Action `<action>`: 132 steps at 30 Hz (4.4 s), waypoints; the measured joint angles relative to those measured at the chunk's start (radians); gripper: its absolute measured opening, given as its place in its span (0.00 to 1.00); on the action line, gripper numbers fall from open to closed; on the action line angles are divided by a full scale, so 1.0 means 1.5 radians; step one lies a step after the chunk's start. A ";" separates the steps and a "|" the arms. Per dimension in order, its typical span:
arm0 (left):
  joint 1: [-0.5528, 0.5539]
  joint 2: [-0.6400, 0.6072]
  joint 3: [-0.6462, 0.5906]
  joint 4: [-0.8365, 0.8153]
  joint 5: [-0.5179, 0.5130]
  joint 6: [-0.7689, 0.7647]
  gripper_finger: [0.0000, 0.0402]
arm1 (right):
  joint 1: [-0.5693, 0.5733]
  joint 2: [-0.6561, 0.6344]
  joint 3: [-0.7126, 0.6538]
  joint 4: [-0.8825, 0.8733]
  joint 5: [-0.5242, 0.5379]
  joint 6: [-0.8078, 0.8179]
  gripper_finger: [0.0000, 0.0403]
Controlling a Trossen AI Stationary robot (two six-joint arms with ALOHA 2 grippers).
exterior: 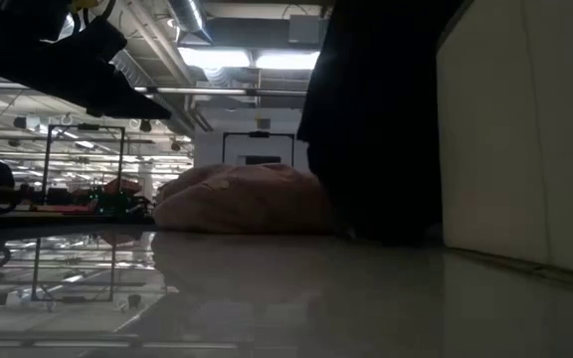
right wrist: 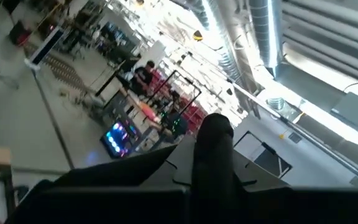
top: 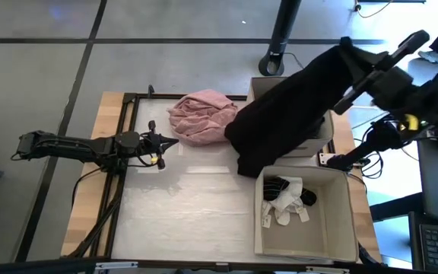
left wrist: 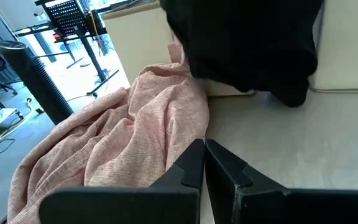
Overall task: Sort clothes
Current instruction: Put the black shirt into the bottom laundry organizer
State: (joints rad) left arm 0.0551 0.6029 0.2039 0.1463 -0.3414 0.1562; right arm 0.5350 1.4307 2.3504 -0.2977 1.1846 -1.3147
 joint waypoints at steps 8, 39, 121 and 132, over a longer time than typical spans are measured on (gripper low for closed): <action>0.000 0.000 0.000 0.000 0.000 0.000 0.01 | 0.073 0.003 0.000 0.227 -0.072 -0.149 0.11; 0.000 0.000 0.000 0.000 0.000 -0.019 0.01 | 0.276 0.056 -0.071 -0.125 0.256 0.112 0.11; 0.000 0.000 0.000 0.103 -0.002 0.103 0.01 | -0.255 0.127 -0.414 -0.742 -0.554 1.063 0.75; 0.000 0.000 0.000 0.103 -0.002 0.105 0.01 | -0.284 0.196 -0.426 -0.749 -0.594 1.008 0.74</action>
State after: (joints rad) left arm 0.0551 0.6029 0.2043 0.3014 -0.3440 0.3141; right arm 0.1089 1.7253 1.7119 -1.4219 0.2943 0.1972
